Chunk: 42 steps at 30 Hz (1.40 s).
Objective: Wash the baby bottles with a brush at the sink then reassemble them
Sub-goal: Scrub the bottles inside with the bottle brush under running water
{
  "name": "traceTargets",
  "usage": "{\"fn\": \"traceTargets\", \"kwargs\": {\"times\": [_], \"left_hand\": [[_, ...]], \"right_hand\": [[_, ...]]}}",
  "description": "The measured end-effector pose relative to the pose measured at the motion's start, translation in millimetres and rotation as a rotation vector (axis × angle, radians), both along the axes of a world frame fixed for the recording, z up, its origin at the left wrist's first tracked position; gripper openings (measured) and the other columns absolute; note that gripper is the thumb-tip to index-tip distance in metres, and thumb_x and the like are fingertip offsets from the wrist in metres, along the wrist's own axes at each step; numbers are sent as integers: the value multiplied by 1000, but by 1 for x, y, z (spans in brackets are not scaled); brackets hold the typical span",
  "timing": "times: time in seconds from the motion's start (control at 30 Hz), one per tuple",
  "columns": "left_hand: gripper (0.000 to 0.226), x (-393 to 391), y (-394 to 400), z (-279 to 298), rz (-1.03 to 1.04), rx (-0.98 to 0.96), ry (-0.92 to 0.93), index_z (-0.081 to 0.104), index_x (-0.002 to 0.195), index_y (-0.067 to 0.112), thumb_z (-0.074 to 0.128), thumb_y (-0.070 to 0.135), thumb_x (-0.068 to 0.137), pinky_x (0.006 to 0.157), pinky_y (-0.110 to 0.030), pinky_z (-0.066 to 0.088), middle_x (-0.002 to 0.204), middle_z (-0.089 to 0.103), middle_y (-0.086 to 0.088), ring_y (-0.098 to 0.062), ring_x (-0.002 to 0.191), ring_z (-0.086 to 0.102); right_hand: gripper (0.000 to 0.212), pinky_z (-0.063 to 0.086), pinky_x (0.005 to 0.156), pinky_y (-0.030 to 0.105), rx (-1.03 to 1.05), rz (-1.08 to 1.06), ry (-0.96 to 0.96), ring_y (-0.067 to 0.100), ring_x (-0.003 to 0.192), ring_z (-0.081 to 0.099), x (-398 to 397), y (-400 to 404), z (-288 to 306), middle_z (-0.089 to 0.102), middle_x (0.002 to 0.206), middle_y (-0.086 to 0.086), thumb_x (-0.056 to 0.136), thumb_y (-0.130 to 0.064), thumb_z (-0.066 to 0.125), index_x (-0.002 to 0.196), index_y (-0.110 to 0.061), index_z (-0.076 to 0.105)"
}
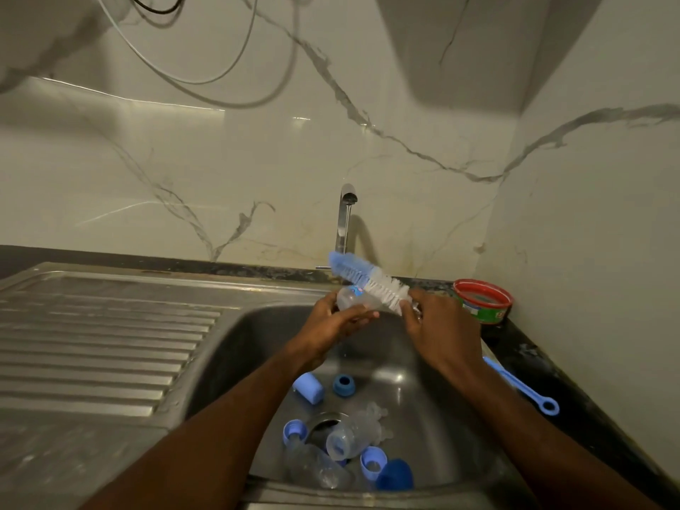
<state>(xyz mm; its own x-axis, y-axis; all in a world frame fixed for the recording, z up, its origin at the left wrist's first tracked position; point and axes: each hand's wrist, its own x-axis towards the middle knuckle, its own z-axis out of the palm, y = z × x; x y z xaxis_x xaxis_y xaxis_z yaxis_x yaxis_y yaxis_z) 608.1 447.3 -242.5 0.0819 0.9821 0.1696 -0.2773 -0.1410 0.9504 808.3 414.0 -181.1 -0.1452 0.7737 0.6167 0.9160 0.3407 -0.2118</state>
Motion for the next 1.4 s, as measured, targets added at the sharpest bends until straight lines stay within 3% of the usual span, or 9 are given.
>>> {"fn": "traceTargets", "kwargs": {"times": [0.17, 0.4, 0.6, 0.83, 0.93, 1.07, 1.2, 1.3, 1.4], "left_hand": [[32, 6, -3, 8, 23, -93, -124, 50, 134, 22, 49, 35, 105, 83, -38, 62, 117, 71, -21, -34, 99, 74], [60, 9, -8, 13, -29, -223, -184, 52, 135, 1, 36, 50, 105, 68, -25, 60, 100, 75, -21, -21, 78, 74], [41, 3, -7, 14, -15, -148, -196, 51, 136, 1, 46, 27, 105, 72, -29, 61, 119, 69, -25, -27, 92, 74], [38, 1, -13, 7, -9, -10, 274, 53, 133, 17, 64, 15, 96, 89, -41, 60, 125, 63, -12, -27, 109, 69], [32, -3, -7, 4, 133, -13, 254, 60, 123, 19, 70, 22, 93, 90, -44, 60, 121, 67, -11, -23, 106, 69], [34, -22, -4, -4, 334, 76, 477, 60, 116, 30, 78, 34, 87, 90, -33, 58, 115, 69, 0, -12, 102, 67], [48, -10, -11, -7, 238, 317, 893, 61, 127, 18, 79, 36, 86, 89, -16, 48, 116, 67, 6, -5, 103, 63], [55, 3, -5, -8, 302, 324, 911, 60, 131, 15, 81, 34, 84, 96, -24, 49, 124, 66, 1, -11, 113, 62], [42, -3, 2, -7, 497, 218, 870, 63, 119, 13, 81, 30, 84, 84, -21, 48, 110, 66, 2, -13, 104, 64]], "right_hand": [[25, 42, 65, 26, -25, 103, -6, 13, 82, 62, -4, -4, -5, 73, 98, -2, 101, -41, 55, 118, -28, 68], [27, 43, 58, 26, 79, -20, 7, 11, 71, 56, -6, 2, -5, 70, 90, -2, 102, -41, 52, 119, -26, 66], [25, 54, 72, 32, 36, 136, -10, 16, 86, 67, -4, -1, -7, 74, 99, -2, 99, -41, 57, 118, -29, 69], [26, 59, 71, 40, 78, 84, -96, 18, 84, 68, -7, 0, -3, 73, 99, -2, 101, -42, 55, 121, -30, 65], [24, 58, 64, 35, 85, 22, -145, 17, 80, 67, 0, 1, -2, 73, 96, -3, 100, -40, 56, 118, -29, 67], [23, 57, 73, 35, -21, 47, -179, 16, 89, 66, 13, 4, -4, 72, 104, -2, 103, -39, 52, 117, -30, 66], [19, 54, 85, 36, -120, 89, -182, 16, 95, 63, -5, 6, -6, 68, 107, -4, 103, -39, 52, 119, -32, 60], [13, 56, 81, 41, -92, 56, -198, 17, 89, 64, -19, 11, -8, 68, 102, -5, 100, -38, 54, 112, -34, 60], [11, 56, 74, 37, -29, 42, -206, 14, 81, 62, -11, 8, -8, 68, 93, -7, 102, -40, 51, 106, -34, 60]]}}
